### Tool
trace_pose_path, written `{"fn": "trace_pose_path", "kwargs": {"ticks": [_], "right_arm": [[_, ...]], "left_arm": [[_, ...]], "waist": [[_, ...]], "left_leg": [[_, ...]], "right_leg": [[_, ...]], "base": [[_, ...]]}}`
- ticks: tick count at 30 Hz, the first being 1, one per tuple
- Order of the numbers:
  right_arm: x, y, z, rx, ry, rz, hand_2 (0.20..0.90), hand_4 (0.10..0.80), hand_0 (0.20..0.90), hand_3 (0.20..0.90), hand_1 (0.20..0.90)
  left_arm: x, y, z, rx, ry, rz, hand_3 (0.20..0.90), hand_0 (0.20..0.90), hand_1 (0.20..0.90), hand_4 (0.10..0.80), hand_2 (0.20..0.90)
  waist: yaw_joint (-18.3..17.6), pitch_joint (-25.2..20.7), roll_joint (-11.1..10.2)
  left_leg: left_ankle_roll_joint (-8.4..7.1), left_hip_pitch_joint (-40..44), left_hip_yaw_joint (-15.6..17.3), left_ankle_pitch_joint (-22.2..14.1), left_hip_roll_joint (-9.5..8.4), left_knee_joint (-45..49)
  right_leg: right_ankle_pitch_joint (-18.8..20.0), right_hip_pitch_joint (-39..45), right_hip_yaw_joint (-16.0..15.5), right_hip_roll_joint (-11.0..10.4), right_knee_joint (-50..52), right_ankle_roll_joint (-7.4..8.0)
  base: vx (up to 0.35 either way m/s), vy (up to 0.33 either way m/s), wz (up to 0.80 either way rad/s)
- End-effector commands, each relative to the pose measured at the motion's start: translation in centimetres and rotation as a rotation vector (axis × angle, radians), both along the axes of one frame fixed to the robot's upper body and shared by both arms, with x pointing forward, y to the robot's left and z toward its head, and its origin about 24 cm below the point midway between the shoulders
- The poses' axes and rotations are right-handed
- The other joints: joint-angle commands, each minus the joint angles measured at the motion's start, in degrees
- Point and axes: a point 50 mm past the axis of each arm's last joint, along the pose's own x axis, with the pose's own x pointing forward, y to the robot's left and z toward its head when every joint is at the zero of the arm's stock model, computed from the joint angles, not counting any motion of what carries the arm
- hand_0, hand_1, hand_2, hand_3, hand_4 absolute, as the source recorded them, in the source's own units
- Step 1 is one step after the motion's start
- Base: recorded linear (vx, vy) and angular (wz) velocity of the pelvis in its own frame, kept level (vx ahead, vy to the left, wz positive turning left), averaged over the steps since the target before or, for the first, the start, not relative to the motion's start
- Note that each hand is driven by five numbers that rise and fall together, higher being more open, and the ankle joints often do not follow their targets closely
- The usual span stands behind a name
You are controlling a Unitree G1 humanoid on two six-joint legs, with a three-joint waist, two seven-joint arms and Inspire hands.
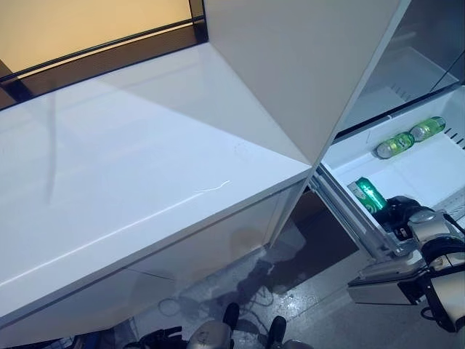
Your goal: Put drinks into fridge and close the fridge
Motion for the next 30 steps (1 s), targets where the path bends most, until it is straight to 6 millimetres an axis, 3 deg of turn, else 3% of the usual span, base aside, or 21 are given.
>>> {"fn": "trace_pose_path", "kwargs": {"ticks": [1, 2, 3, 4, 6, 14, 23, 26, 30], "right_arm": [[1.3, -3.0, 10.2, -0.127, -0.201, -0.016, 0.3, 0.1, 0.3, 0.2, 0.3], [1.1, -3.2, 9.9, -0.123, -0.176, -0.017, 0.333, 0.138, 0.333, 0.238, 0.333], [1.0, -3.4, 9.7, -0.117, -0.157, -0.017, 0.526, 0.364, 0.526, 0.464, 0.526], [0.8, -3.6, 9.5, -0.114, -0.136, -0.018, 0.578, 0.424, 0.578, 0.524, 0.578], [0.6, -3.7, 9.2, -0.108, -0.109, -0.02, 0.9, 0.8, 0.9, 0.9, 0.9], [0.6, -3.6, 8.9, -0.142, -0.034, 0.024, 0.9, 0.8, 0.9, 0.9, 0.9], [1.0, -3.4, 9.9, -0.121, -0.109, 0.039, 0.9, 0.8, 0.9, 0.9, 0.9], [2.2, -2.1, 12.8, -0.161, -0.35, 0.068, 0.9, 0.8, 0.9, 0.9, 0.9], [2.5, 1.5, 19.1, -0.266, -0.81, 0.127, 0.9, 0.8, 0.9, 0.9, 0.9]], "left_arm": [[-0.4, 0.9, 0.2, 0.031, -0.009, -0.016, 0.9, 0.9, 0.9, 0.8, 0.9], [-0.4, 0.9, 0.2, 0.034, -0.009, -0.015, 0.9, 0.9, 0.9, 0.8, 0.9], [-0.4, 0.9, 0.3, 0.034, -0.01, -0.014, 0.9, 0.9, 0.9, 0.8, 0.9], [-0.3, 0.9, 0.3, 0.034, -0.012, -0.01, 0.9, 0.9, 0.9, 0.8, 0.9], [-0.1, 1.0, 0.3, 0.035, -0.017, -0.01, 0.9, 0.9, 0.9, 0.8, 0.9], [0.4, 1.1, 0.5, 0.042, -0.029, -0.01, 0.9, 0.9, 0.9, 0.8, 0.9], [0.4, 1.0, 0.5, 0.042, -0.032, -0.013, 0.9, 0.9, 0.9, 0.8, 0.9], [0.4, 1.0, 0.6, 0.038, -0.035, -0.003, 0.9, 0.9, 0.9, 0.8, 0.9], [-0.6, 1.2, 0.4, 0.039, -0.027, 0.032, 0.9, 0.9, 0.9, 0.8, 0.9]], "waist": [[1.01, -4.34, -1.61], [1.04, -4.39, -1.64], [1.05, -4.4, -1.66], [1.09, -4.37, -1.69], [1.17, -4.24, -1.68], [1.4, -3.37, -1.72], [1.4, -3.42, -1.94], [0.74, -3.59, -2.09], [-1.25, -4.5, -2.47]], "left_leg": [[-0.23, -1.84, 2.33, -3.62, -0.96, 3.79], [-0.27, -1.69, 2.35, -3.62, -0.93, 3.8], [-0.33, -1.58, 2.37, -3.61, -0.89, 3.8], [-0.39, -1.52, 2.4, -3.56, -0.83, 3.83], [-0.49, -1.61, 2.41, -3.53, -0.77, 3.99], [-0.78, -2.32, 2.23, -3.21, -0.53, 4.13], [-1.0, -2.18, 2.28, -3.24, -0.48, 4.05], [-1.06, -1.76, 2.42, -3.29, -0.29, 3.79], [-1.12, -1.2, 3.11, -3.77, -0.04, 3.52]], "right_leg": [[-4.97, -3.53, 1.45, 0.91, 9.05, 0.28], [-5.0, -3.35, 1.41, 0.93, 9.03, 0.27], [-5.01, -3.22, 1.37, 0.93, 9.0, 0.27], [-5.0, -3.11, 1.32, 0.95, 8.99, 0.24], [-5.03, -3.07, 1.27, 0.94, 9.03, 0.23], [-4.89, -3.69, 1.14, 0.98, 9.27, 0.18], [-4.88, -3.49, 1.05, 0.96, 9.13, 0.22], [-4.94, -3.42, 1.28, 1.09, 9.25, 0.19], [-5.25, -3.49, 2.33, 1.34, 9.34, 0.37]], "base": [[0.059, 0.016, 0.01], [0.052, 0.014, 0.01], [0.033, 0.008, 0.0], [0.0, 0.0, 0.0], [0.0, 0.0, 0.0], [-0.013, -0.006, 0.0], [0.0, 0.0, 0.0], [0.0, 0.0, 0.0], [-0.005, 0.017, -0.01]]}}
